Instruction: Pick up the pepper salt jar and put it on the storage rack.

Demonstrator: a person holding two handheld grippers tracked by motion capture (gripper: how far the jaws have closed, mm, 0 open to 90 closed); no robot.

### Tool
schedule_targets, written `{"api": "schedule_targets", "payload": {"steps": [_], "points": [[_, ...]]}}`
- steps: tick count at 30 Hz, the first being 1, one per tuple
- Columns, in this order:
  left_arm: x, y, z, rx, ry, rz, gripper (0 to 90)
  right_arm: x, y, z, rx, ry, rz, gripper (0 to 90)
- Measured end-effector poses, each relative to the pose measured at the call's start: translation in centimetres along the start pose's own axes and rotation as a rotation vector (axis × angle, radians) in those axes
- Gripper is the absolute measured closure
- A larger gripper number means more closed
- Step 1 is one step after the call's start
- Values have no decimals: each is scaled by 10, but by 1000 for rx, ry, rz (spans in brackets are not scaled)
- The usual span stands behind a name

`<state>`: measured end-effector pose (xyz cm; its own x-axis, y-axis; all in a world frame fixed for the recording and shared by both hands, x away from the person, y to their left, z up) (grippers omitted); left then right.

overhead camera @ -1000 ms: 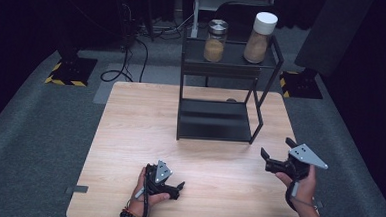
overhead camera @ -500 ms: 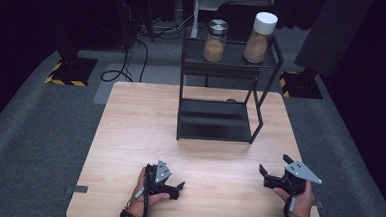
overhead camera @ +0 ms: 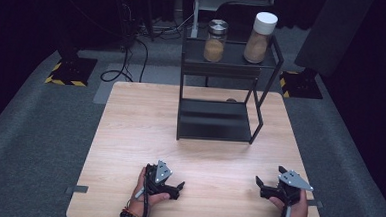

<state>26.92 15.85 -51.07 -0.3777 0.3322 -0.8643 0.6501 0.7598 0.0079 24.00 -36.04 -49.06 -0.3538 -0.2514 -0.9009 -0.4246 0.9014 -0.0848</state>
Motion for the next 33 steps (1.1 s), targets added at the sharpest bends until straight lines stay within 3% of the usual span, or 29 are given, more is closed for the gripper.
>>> {"api": "schedule_targets", "payload": {"steps": [13,19,33], "points": [[0,0,0,-1,0,1,9,13,-1,5,8,93,17,21],[0,0,0,0,0,1,9,12,-8,8,-22,104,65,13],[0,0,0,0,0,0,8,12,-9,10,-25,107,64,0]]}}
Point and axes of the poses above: each handheld gripper's, and its own axes: z roughly forward along the jaws, x roughly out of its underside, y roughly to its left, the point moved 4 cm from there along z, roughly forward along the jaws, and after that the axes turned 3 degrees about -y, right-handed, at the moved point
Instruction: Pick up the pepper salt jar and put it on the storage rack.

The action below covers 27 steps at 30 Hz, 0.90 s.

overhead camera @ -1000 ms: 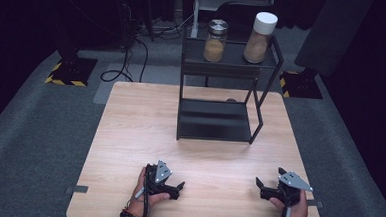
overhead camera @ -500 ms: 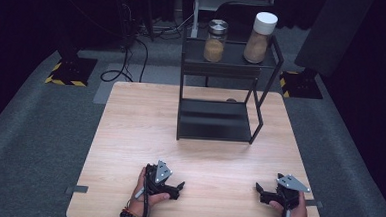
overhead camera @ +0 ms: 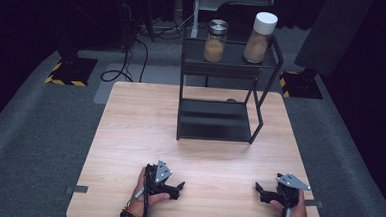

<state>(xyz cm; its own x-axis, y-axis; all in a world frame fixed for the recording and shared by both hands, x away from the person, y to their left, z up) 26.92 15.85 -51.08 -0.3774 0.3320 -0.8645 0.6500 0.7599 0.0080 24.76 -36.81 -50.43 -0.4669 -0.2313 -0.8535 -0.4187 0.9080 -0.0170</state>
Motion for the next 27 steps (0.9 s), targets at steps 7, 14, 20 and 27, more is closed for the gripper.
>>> {"api": "schedule_targets", "payload": {"steps": [7,14,20,27], "points": [[0,0,0,0,0,0,8,0,0,0,-2,0,0,0],[0,0,0,0,0,0,8,0,0,0,-3,0,0,0],[0,0,0,0,0,0,8,0,0,0,-3,0,0,0],[0,0,0,0,0,0,8,0,-1,0,-9,-1,-6,0]]}}
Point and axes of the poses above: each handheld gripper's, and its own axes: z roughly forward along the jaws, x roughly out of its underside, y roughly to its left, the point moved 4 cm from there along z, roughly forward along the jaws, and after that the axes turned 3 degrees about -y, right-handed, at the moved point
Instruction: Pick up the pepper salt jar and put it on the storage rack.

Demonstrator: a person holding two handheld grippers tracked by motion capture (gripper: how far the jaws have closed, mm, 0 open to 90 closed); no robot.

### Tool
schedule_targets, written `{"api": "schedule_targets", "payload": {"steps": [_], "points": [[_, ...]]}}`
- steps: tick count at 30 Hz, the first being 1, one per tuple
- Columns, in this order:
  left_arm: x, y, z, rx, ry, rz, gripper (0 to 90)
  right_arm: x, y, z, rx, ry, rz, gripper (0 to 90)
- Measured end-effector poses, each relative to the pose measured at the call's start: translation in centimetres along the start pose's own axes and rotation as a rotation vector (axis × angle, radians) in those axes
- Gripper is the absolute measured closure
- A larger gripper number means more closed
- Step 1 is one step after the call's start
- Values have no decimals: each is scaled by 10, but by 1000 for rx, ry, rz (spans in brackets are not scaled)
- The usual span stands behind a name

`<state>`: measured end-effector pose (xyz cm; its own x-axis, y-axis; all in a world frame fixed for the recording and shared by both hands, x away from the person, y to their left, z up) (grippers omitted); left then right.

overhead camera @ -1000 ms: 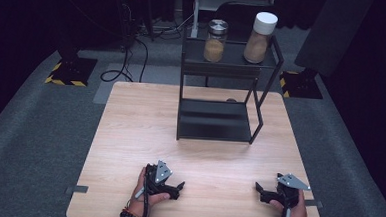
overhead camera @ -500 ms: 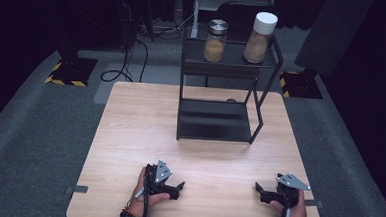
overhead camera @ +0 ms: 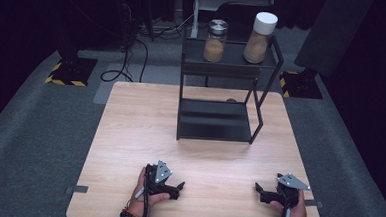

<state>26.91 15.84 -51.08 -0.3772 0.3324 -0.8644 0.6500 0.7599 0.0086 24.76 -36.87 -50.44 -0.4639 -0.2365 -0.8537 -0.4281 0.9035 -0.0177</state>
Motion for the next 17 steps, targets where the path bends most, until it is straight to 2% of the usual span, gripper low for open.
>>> {"api": "schedule_targets", "payload": {"steps": [12,17], "points": [[0,0,0,-2,0,0,8,0,-1,0,-7,0,-4,0],[0,-1,0,-8,-4,5,7,2,4,-1,8,-18,-44,0]]}}
Point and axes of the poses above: each handheld gripper's, and its own axes: z roughly forward along the jaws, x roughly out of its underside, y roughly to its left, the point moved 4 cm from there along z, roughly forward along the jaws, and after that the axes turned 3 degrees about -y, right-handed, at the moved point
